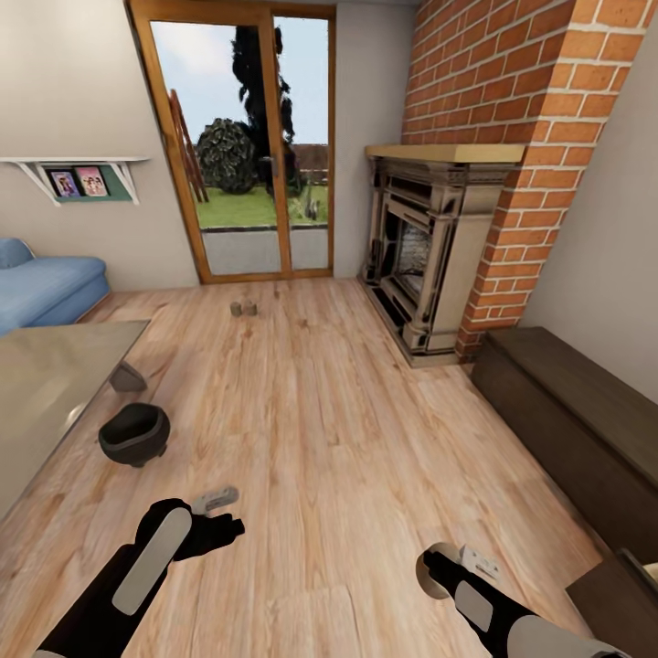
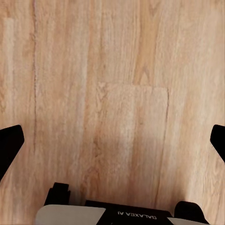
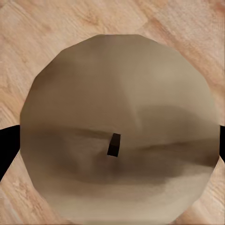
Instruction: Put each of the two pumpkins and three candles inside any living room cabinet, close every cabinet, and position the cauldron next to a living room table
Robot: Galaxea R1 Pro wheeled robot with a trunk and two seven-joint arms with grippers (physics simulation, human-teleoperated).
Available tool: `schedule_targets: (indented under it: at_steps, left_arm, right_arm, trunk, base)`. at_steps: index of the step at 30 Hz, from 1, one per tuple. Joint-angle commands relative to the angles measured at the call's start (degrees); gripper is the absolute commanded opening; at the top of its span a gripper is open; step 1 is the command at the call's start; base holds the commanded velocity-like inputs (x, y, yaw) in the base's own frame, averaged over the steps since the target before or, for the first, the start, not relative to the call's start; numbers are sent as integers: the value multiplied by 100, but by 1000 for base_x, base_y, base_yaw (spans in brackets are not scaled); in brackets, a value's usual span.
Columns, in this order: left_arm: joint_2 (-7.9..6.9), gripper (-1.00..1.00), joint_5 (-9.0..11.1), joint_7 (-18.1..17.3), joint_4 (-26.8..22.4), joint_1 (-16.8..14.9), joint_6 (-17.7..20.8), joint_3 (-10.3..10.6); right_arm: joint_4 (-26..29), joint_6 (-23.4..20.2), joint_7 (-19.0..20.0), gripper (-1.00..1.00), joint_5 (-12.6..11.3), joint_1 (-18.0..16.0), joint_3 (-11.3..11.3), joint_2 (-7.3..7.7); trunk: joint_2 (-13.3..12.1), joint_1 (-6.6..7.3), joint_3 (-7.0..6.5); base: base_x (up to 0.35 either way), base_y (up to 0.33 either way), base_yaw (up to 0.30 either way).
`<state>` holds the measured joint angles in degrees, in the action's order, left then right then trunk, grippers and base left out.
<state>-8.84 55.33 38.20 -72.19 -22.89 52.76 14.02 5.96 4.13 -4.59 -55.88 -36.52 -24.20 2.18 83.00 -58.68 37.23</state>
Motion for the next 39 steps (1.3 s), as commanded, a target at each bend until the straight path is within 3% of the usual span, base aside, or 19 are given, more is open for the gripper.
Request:
schedule_targets:
  at_steps: [1, 39]
  left_arm:
    - [-7, 100, 57, 61, -6, -5, 2, 14]
    - [-9, 100, 57, 57, -6, -5, -2, 66]
  right_arm:
    - [10, 9, -24, -100, -45, -1, -50, 2]
    - [10, 11, -23, -100, -46, -1, -50, 1]
  trunk:
    - [3, -2, 5]
    - [3, -2, 5]
  base:
    - [196, -2, 3]
    - [196, 0, 17]
